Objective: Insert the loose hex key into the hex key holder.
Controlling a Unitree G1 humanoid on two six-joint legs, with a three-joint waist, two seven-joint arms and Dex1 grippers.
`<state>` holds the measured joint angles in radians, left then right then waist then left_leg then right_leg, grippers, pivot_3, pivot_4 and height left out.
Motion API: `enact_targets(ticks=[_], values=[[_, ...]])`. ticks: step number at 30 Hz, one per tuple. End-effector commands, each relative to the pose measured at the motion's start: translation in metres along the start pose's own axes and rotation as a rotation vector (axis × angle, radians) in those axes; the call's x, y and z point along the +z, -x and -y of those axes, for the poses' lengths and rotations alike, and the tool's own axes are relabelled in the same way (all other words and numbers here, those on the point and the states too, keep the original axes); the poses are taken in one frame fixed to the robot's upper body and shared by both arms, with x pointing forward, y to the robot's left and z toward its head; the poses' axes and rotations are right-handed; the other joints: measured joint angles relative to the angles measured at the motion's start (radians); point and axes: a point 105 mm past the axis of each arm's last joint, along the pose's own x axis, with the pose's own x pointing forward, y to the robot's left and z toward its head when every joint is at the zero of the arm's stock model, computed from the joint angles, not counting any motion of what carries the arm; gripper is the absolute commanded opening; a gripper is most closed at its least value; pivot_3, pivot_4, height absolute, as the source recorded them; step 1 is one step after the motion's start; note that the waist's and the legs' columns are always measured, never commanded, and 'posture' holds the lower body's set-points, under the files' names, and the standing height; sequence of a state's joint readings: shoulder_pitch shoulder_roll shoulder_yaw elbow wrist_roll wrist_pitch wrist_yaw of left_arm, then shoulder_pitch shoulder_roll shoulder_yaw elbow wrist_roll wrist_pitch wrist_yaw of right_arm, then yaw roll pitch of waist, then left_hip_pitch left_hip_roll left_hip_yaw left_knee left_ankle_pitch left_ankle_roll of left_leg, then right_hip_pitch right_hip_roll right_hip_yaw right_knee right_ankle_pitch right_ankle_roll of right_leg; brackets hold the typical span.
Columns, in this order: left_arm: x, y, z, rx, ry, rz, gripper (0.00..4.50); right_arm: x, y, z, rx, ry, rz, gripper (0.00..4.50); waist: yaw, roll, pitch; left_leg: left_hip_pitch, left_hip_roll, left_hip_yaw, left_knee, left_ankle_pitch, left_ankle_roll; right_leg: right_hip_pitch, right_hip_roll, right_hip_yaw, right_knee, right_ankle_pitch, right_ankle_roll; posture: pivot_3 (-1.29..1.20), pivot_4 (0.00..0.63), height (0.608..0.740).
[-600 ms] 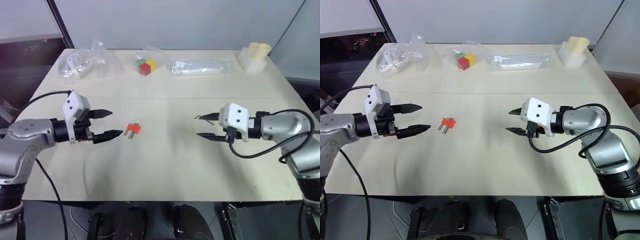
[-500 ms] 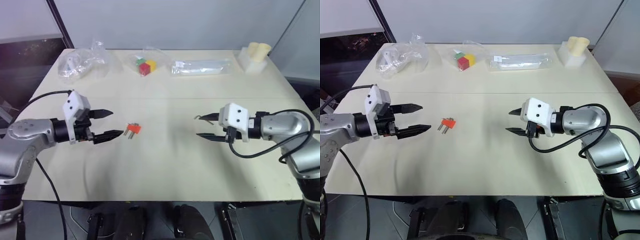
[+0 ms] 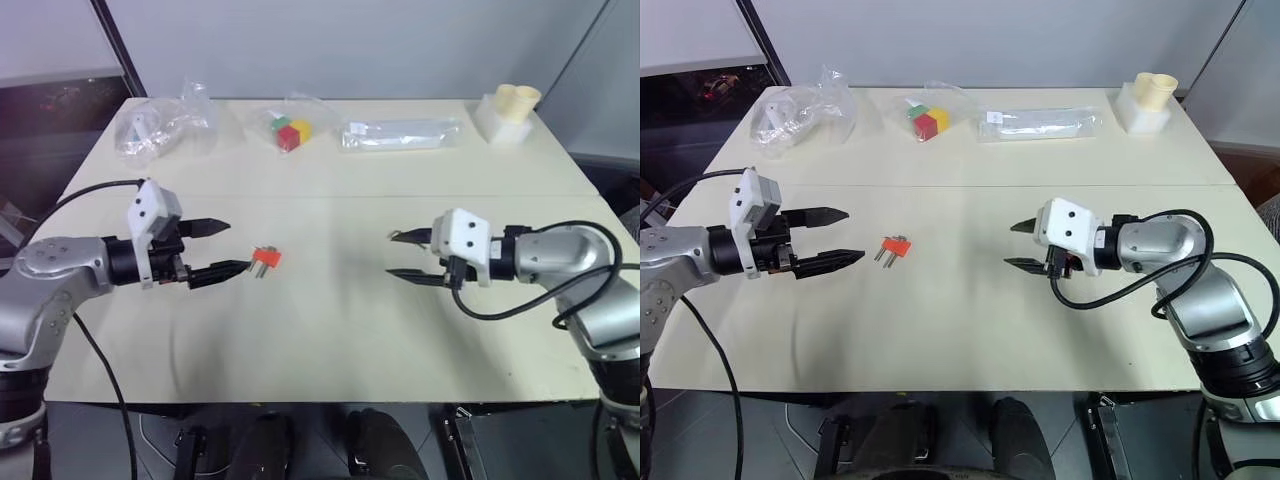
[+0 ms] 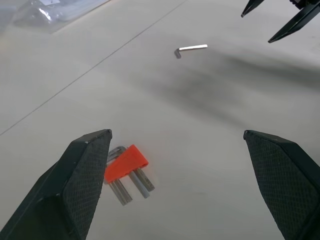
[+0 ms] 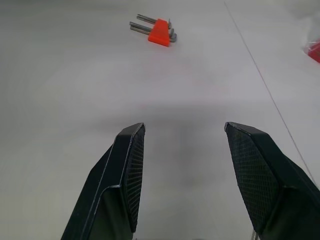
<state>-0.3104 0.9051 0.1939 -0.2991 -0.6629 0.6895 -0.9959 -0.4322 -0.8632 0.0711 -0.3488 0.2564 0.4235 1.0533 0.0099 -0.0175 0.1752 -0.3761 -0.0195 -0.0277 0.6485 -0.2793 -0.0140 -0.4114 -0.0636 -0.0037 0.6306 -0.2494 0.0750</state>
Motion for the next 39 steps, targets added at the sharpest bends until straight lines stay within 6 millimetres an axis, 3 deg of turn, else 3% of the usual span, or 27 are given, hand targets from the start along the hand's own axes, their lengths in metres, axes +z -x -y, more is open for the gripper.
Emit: enact_targets(ticks=[1, 13, 16, 20, 27, 35, 39], values=[[0.011, 0.004, 0.000, 0.012, -0.059, 0.010, 4.44, 0.011, 0.001, 0.004, -0.019, 0.042, 0.029, 2.62, 0.000, 0.000, 0.000, 0.000, 0.000, 0.000, 0.000, 0.000, 0.000, 0.000, 0.000, 0.000, 0.000, 0.000, 0.000, 0.00, 0.150, 0.740], [0.008, 0.005, -0.001, 0.033, -0.051, 0.009, 4.44, 0.011, -0.020, 0.001, -0.015, 0.002, 0.081, 2.62, 0.000, 0.000, 0.000, 0.000, 0.000, 0.000, 0.000, 0.000, 0.000, 0.000, 0.000, 0.000, 0.000, 0.000, 0.000, 0.00, 0.150, 0.740], [0.006, 0.003, -0.002, 0.044, -0.037, 0.018, 4.44, 0.013, -0.039, -0.002, -0.017, -0.065, 0.134, 2.62, -0.004, 0.000, 0.000, 0.000, 0.000, 0.000, 0.000, 0.000, 0.000, 0.000, 0.000, 0.000, 0.000, 0.000, 0.000, 0.00, 0.150, 0.740], [-0.006, -0.001, 0.004, 0.040, -0.003, 0.003, 4.44, 0.016, -0.093, -0.009, -0.023, -0.164, 0.215, 2.62, -0.021, 0.000, 0.000, 0.000, 0.000, 0.000, -0.001, 0.000, 0.000, -0.001, 0.000, 0.000, 0.001, 0.000, 0.000, 0.00, 0.150, 0.740], [-0.011, 0.003, 0.010, 0.049, 0.020, -0.013, 4.44, 0.009, -0.146, -0.013, -0.028, -0.261, 0.229, 2.62, -0.025, 0.000, 0.000, -0.010, -0.001, 0.000, 0.002, 0.002, -0.003, -0.011, 0.000, 0.001, 0.003, 0.002, 0.002, 0.00, 0.150, 0.740], [-0.034, 0.034, -0.001, 0.168, 0.059, -0.091, 4.44, 0.013, -0.181, -0.014, 0.021, -0.221, 0.240, 2.62, -0.031, 0.000, 0.000, -0.014, 0.000, 0.000, 0.000, 0.003, -0.005, -0.018, 0.000, 0.001, 0.004, 0.002, 0.002, 0.00, 0.150, 0.740], [-0.043, 0.040, -0.004, 0.203, 0.071, -0.104, 4.44, 0.016, -0.193, -0.016, 0.044, -0.212, 0.243, 2.62, -0.029, 0.000, 0.000, -0.014, -0.001, 0.000, 0.000, 0.003, -0.005, -0.017, 0.000, 0.001, 0.004, 0.002, 0.001, 0.00, 0.150, 0.740]])
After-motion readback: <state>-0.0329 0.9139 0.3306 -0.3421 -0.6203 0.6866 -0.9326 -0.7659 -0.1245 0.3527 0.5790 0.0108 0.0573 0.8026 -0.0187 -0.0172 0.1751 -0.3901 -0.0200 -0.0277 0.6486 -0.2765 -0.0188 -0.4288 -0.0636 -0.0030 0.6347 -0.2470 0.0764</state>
